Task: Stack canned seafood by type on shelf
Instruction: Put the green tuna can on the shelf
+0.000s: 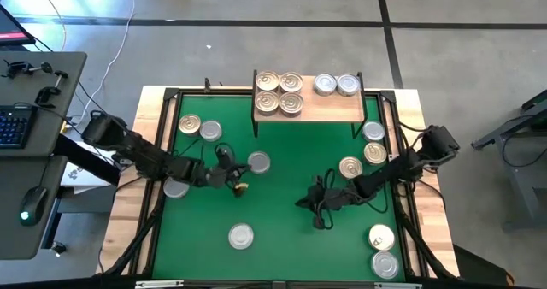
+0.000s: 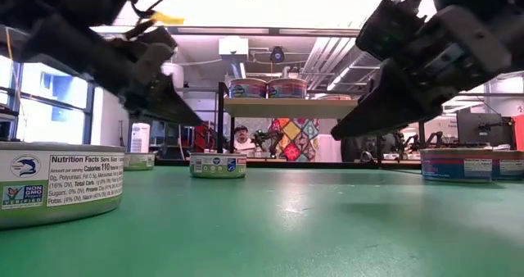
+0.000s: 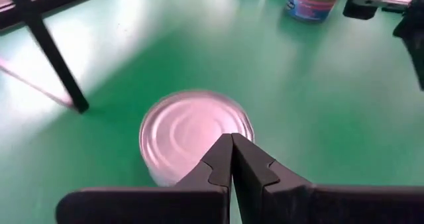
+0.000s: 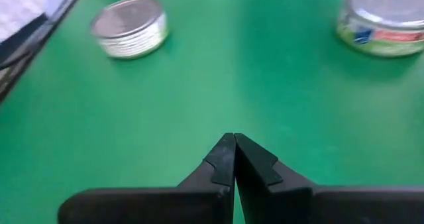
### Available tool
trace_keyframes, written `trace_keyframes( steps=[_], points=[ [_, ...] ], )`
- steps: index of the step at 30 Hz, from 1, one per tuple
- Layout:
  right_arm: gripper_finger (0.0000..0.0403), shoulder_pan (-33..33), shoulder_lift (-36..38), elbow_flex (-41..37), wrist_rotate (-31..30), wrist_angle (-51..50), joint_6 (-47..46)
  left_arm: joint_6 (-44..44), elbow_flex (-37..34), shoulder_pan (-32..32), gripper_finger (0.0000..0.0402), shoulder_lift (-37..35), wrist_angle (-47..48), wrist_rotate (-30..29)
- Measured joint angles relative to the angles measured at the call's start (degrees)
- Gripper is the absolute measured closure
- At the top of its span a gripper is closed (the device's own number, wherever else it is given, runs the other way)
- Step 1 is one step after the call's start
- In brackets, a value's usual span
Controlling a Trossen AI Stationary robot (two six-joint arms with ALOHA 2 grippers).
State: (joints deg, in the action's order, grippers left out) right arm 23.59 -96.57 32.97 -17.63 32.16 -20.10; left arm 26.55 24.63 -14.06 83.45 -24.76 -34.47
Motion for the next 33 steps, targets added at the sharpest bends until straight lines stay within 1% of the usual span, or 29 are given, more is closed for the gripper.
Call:
trace_keyframes(
  steps=[2, 5, 11, 14, 16, 17, 20, 22, 24, 27, 28, 30, 33],
  points=[
    [0.0403, -0.88, 0.00, 0.00, -0.43, 0.42, 0.07, -2.18, 1.07, 2.04, 0.0401, 1.05, -0.13, 2.21],
    [0.0403, -1.96, -0.02, 0.00, -0.46, 0.37, 0.18, -4.46, 3.05, 4.71, 0.0401, 4.33, -0.08, 3.41],
    [0.0403, -2.08, -0.02, 0.00, -1.40, 1.23, 2.37, -6.07, 8.25, 8.53, 0.0402, 14.17, -0.40, 8.32],
    [0.0403, -0.85, -0.02, 0.00, -4.53, 1.96, 3.08, -9.60, 11.78, 7.49, 0.0402, 18.56, -3.24, 14.03],
    [0.0403, 0.06, 0.25, 0.00, -6.07, 1.94, 3.69, -12.18, 14.32, 5.04, 0.0402, 20.06, -4.11, 18.14],
    [0.0403, 0.41, 0.35, 0.00, -6.38, 2.02, 3.99, -13.46, 15.46, 3.71, 0.0402, 20.43, -3.67, 18.87],
    [0.0403, 1.04, 0.61, 0.02, -6.24, 2.05, 4.63, -18.05, 18.86, 0.39, 0.0401, 20.52, -2.87, 17.70],
    [0.0403, 1.30, 0.61, 0.02, -6.16, 1.77, 4.54, -20.10, 20.68, -0.67, 0.0401, 20.38, -3.15, 16.35],
    [0.0403, 1.31, 0.61, 0.02, -6.14, 1.78, 4.33, -19.81, 21.65, -1.12, 0.0401, 20.37, -1.57, 16.02],
    [0.0403, 1.31, 0.61, 0.02, -6.14, 1.77, 2.53, -15.61, 21.74, -0.12, 0.0402, 20.42, 1.21, 15.73],
    [0.0403, 1.31, 0.61, 0.02, -6.14, 1.78, 2.28, -14.61, 21.74, 0.40, 0.0402, 20.42, 2.15, 15.93],
    [0.0403, 1.31, 0.61, 0.02, -6.14, 1.76, 2.14, -13.86, 21.73, 1.40, 0.0401, 20.81, 4.01, 18.25],
    [0.0403, 1.31, 0.62, 0.02, -6.12, 1.78, 2.14, -14.16, 21.23, 2.16, 0.0402, 21.93, 3.30, 21.00]
  ],
)
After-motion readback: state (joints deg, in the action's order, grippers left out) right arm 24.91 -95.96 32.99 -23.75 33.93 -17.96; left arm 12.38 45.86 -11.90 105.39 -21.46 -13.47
